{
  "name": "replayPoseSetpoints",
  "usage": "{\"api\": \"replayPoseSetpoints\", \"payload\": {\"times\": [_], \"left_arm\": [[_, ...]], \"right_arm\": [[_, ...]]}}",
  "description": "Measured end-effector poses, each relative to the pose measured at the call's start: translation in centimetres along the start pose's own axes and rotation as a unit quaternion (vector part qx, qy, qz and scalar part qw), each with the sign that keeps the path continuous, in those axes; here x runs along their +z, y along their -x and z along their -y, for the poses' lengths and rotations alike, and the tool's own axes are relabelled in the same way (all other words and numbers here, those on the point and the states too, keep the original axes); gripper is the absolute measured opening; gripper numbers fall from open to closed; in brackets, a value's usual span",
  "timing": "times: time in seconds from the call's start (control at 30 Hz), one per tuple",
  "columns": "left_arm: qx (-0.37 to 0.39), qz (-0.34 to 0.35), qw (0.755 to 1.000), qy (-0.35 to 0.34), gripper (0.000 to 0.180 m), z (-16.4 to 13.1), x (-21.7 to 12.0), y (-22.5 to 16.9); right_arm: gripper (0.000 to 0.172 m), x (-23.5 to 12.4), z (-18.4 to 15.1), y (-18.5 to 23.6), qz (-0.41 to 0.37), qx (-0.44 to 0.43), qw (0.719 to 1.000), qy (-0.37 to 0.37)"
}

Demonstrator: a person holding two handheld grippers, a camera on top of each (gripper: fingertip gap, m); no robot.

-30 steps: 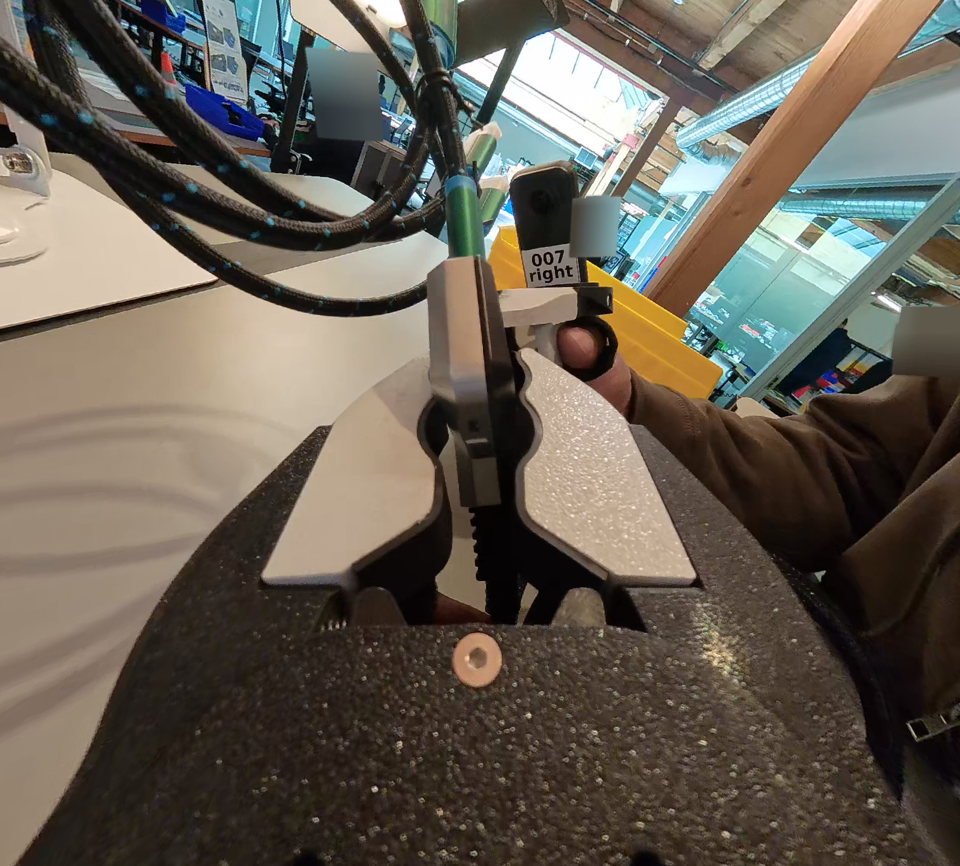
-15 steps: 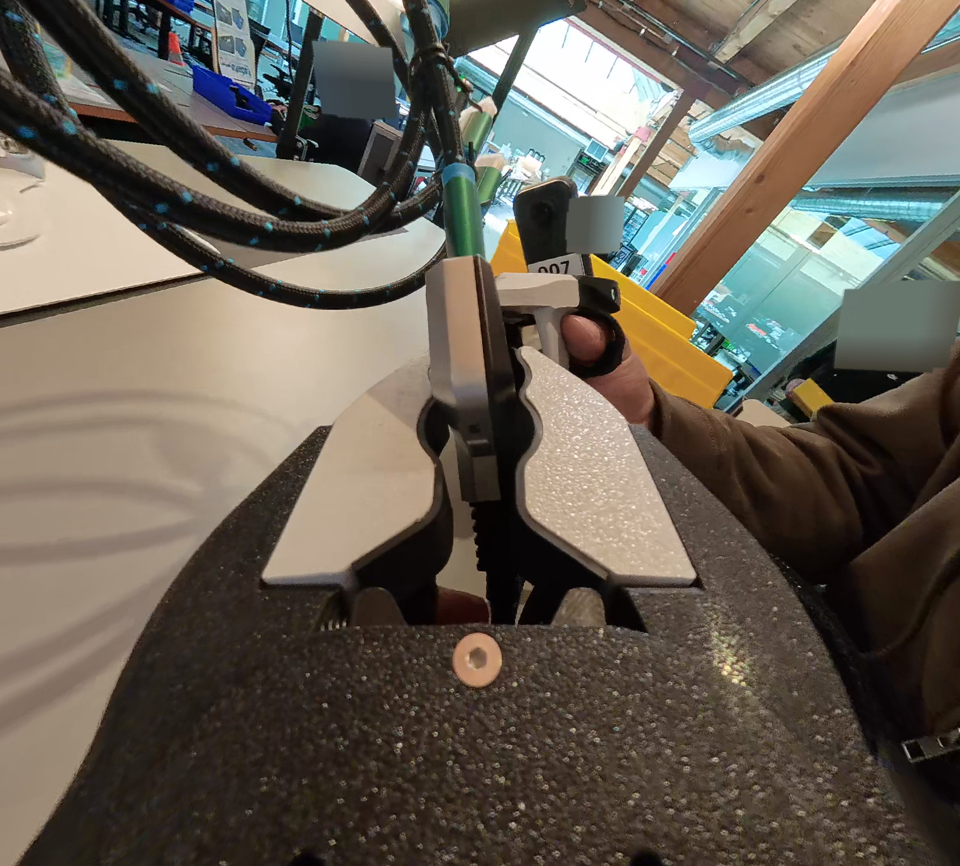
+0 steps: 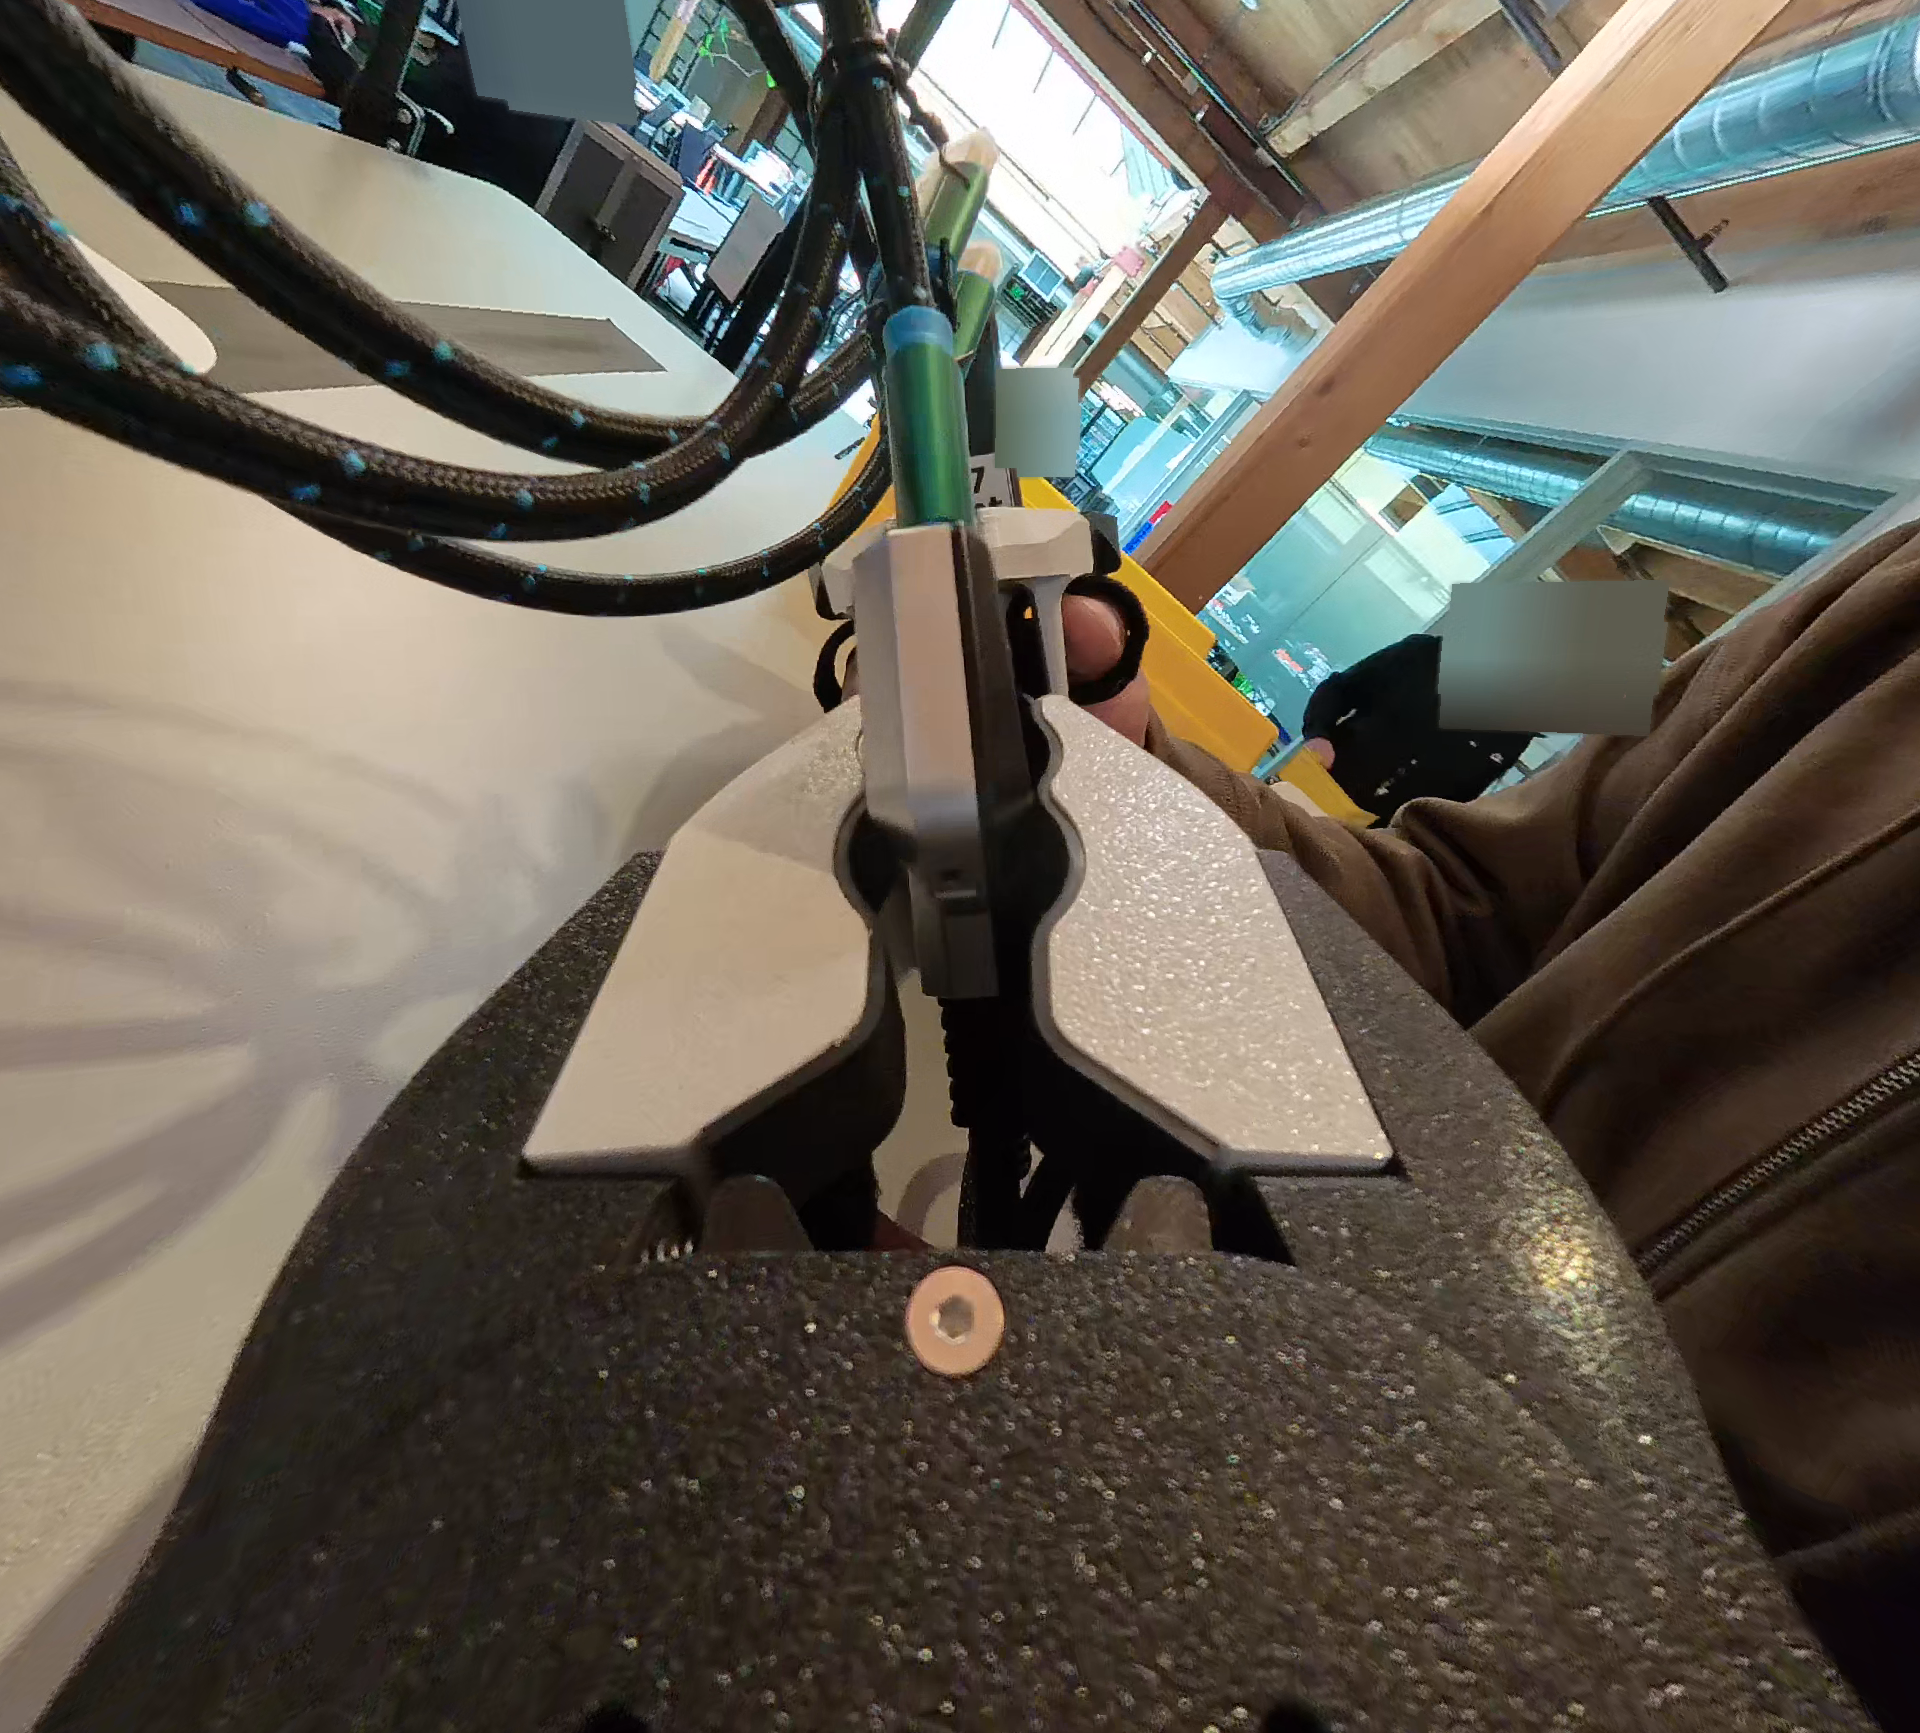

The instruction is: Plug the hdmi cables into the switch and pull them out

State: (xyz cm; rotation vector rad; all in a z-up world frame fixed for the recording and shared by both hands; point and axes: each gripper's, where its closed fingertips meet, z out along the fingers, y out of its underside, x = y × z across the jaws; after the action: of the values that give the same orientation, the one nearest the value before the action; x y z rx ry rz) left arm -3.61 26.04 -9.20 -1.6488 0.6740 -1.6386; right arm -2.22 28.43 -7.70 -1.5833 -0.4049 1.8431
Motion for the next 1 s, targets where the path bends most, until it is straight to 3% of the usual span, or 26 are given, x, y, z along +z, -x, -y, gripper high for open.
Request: {"api": "replayPoseSetpoints", "payload": {"times": [0.67,1.0], "left_arm": [[0.042,0.032,0.998,-0.040,0.023,0.7,1.7,0.1],[0.039,0.020,0.998,-0.048,0.023,0.7,1.8,-0.2]], "right_arm": [[0.013,-0.4,1.0,-0.1,-0.003,0.018,0.999,-0.042],[0.013,0.5,-0.1,0.3,-0.012,-0.007,1.000,-0.015]]}}
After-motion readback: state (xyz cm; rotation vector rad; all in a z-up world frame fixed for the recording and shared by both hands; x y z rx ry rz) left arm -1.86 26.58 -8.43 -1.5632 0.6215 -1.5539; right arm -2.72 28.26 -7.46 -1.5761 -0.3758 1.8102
